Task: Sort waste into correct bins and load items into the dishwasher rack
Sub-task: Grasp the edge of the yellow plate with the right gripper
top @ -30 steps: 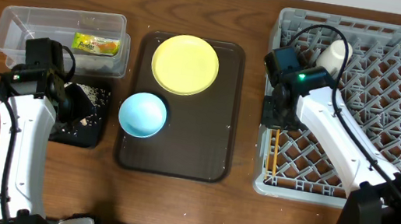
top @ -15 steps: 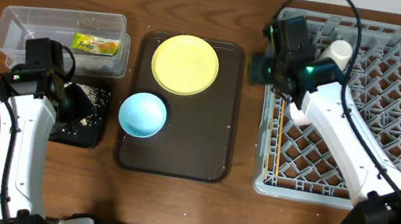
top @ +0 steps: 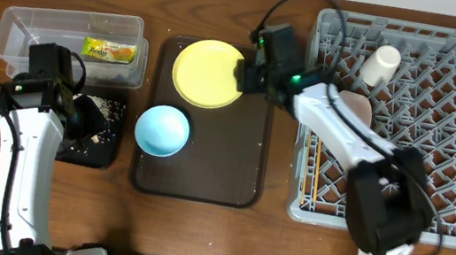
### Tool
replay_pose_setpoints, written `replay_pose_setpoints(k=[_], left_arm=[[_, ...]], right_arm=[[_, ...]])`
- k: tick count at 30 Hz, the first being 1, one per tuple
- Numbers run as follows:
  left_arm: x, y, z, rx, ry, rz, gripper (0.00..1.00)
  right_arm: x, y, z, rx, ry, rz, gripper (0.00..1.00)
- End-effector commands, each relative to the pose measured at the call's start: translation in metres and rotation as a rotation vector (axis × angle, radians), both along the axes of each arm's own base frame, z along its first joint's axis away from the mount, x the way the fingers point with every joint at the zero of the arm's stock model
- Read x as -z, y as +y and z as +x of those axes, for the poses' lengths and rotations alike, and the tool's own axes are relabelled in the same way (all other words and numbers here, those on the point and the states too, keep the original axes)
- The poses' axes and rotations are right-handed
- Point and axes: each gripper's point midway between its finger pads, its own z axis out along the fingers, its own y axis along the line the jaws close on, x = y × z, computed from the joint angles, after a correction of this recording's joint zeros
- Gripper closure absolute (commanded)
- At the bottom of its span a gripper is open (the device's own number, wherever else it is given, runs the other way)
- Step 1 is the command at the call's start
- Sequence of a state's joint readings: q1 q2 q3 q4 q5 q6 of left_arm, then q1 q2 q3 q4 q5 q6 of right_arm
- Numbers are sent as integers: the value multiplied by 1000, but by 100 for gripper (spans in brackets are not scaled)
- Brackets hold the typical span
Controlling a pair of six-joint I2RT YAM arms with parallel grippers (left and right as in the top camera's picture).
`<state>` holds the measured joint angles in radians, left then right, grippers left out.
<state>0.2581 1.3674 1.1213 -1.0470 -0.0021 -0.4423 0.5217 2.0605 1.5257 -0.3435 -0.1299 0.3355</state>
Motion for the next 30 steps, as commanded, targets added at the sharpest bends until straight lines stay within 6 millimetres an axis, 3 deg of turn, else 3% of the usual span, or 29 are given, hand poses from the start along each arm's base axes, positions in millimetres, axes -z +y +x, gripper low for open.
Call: replay_pose_setpoints(k=[1,7,11,14,18,21,25,30], left_arm=[[2,-3,-1,-6,2,-24,36],[2,-3,0,-8,-2,-22,36],[2,-3,0,-8,-2,-22,36],[2,-3,0,-8,-1,-22,37],[2,-3,0,-7,-1,-22,37],[2,-3,0,-7,0,-22,37],[2,-3,0,-7,0,-23,36],[2,-3,0,-7,0,-22,36]], right_arm=[[24,-1,8,88,28,1,42],[60,1,7,142,101,12,49],[77,0,-1,139,143,-17,63],[82,0,-5,135,154,-27,73],[83,-1,-6,138,162,-37,93],[84,-6,-7,144,172,-43,99],[71,-19,-3,156,169,-51,99],[12,-51,16,149,57,-56,99]])
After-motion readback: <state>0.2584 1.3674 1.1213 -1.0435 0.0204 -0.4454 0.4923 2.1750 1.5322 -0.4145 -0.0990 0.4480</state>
